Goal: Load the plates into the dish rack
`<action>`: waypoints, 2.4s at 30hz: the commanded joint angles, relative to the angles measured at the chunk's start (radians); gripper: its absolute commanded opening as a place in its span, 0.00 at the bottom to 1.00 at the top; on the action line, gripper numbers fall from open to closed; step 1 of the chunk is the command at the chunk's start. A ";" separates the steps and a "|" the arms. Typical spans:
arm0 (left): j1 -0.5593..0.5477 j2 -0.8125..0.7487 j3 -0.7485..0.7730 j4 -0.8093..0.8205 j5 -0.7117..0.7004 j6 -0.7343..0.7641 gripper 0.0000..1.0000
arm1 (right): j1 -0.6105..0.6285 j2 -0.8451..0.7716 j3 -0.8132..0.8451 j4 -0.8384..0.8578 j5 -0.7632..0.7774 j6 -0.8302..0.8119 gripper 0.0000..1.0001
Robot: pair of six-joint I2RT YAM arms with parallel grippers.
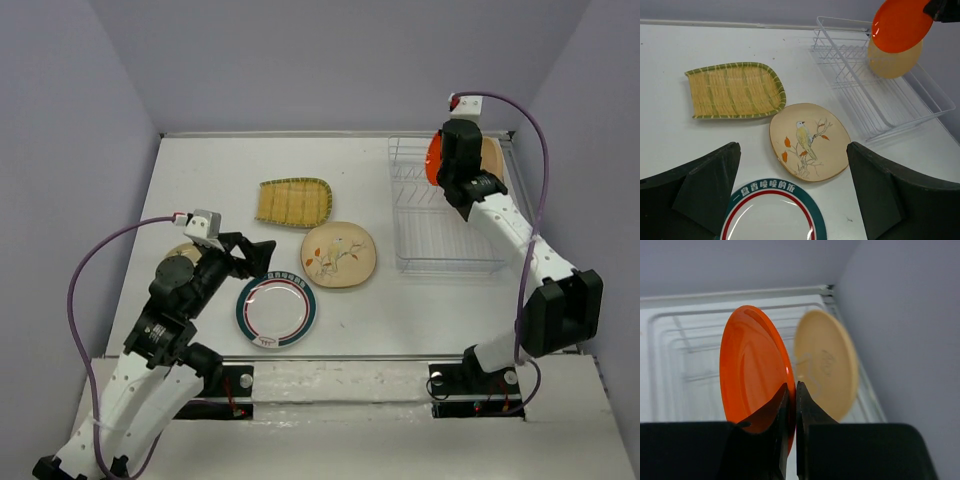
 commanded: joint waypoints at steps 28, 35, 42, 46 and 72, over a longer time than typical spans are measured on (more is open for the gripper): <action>-0.071 -0.022 -0.008 -0.001 -0.079 0.041 0.99 | -0.144 0.291 -0.037 0.340 0.160 -0.505 0.07; -0.072 0.016 -0.006 -0.006 -0.082 0.034 0.99 | -0.162 0.319 -0.058 0.325 0.110 -0.398 0.07; -0.071 0.191 0.007 -0.027 -0.056 0.011 0.99 | -0.171 0.298 -0.003 0.244 0.105 -0.282 0.67; -0.072 0.326 0.044 -0.044 -0.041 -0.002 0.95 | -0.171 0.262 0.031 0.145 0.090 -0.151 0.82; -0.135 1.047 0.262 0.175 -0.116 -0.154 0.75 | 0.149 -0.310 -0.456 0.280 -0.641 0.418 0.79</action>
